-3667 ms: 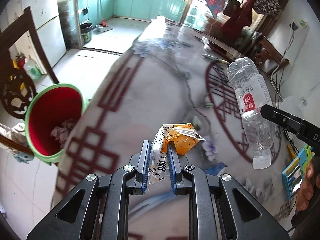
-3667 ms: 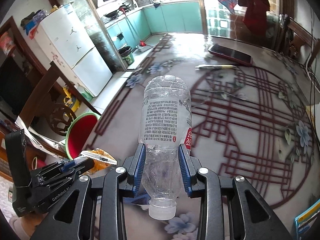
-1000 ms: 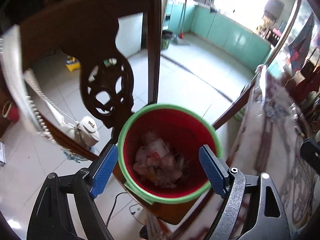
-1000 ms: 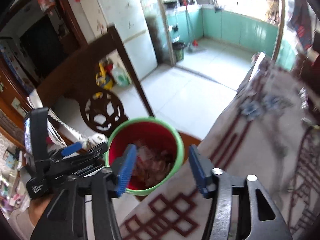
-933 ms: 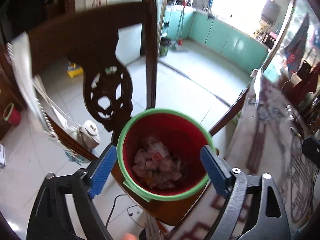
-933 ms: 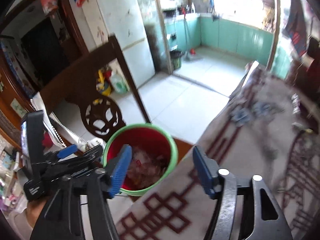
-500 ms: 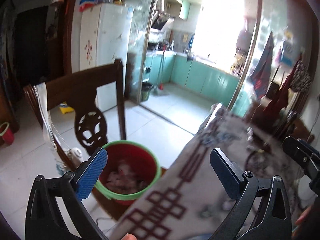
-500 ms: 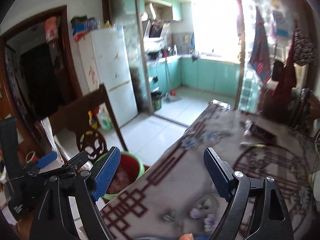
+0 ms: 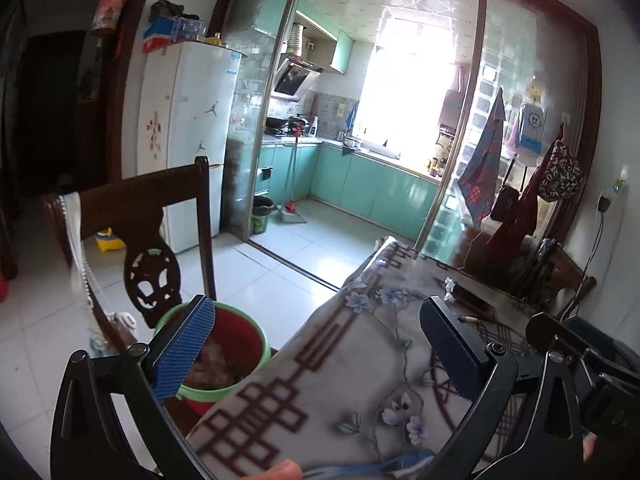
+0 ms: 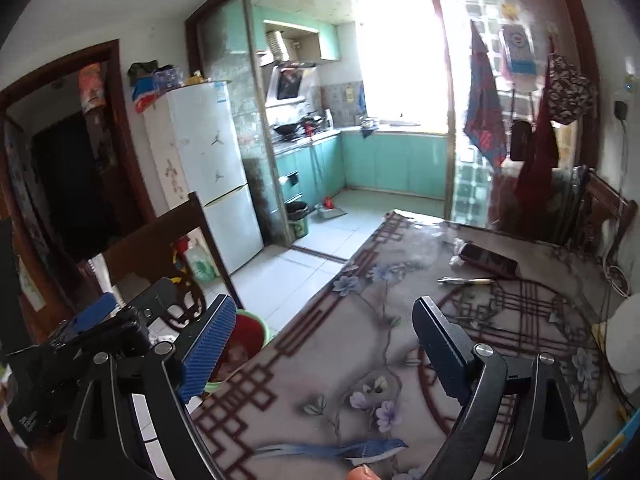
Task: Collect trash
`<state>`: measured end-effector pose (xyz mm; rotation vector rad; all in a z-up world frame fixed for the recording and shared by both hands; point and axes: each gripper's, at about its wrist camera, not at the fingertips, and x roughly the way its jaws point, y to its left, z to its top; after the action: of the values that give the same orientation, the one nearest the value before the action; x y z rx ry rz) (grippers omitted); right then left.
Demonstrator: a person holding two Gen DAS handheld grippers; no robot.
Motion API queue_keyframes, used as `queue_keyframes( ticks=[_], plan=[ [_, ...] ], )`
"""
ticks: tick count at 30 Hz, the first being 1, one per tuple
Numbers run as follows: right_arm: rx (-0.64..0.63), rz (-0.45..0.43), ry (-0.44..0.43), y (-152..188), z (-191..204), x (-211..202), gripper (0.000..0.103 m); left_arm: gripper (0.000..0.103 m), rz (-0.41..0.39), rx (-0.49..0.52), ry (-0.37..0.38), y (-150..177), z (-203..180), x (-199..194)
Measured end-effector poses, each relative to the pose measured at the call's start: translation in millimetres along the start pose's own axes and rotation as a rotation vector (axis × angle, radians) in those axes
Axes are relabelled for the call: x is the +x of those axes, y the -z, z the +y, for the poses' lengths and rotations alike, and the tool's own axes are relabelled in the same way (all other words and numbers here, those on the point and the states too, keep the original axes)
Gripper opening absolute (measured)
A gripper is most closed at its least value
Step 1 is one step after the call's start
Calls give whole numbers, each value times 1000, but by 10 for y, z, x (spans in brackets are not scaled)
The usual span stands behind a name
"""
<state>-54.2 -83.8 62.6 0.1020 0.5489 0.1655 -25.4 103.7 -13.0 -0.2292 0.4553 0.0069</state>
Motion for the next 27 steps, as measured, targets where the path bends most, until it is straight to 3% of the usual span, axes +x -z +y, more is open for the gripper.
queue_keyframes(
  ticks=[5,15,27],
  plan=[
    [-20,-23,58,2,-35,-91,90,103,31,72,-53,85,-133,-27],
    [-13,-26,81,-19,-131,-109,90,103,38,97,-112,111,-178,-42],
    [1,-20,106,-29,-212,-83,90,103,50,80,-71,91,-199,-20]
  ],
)
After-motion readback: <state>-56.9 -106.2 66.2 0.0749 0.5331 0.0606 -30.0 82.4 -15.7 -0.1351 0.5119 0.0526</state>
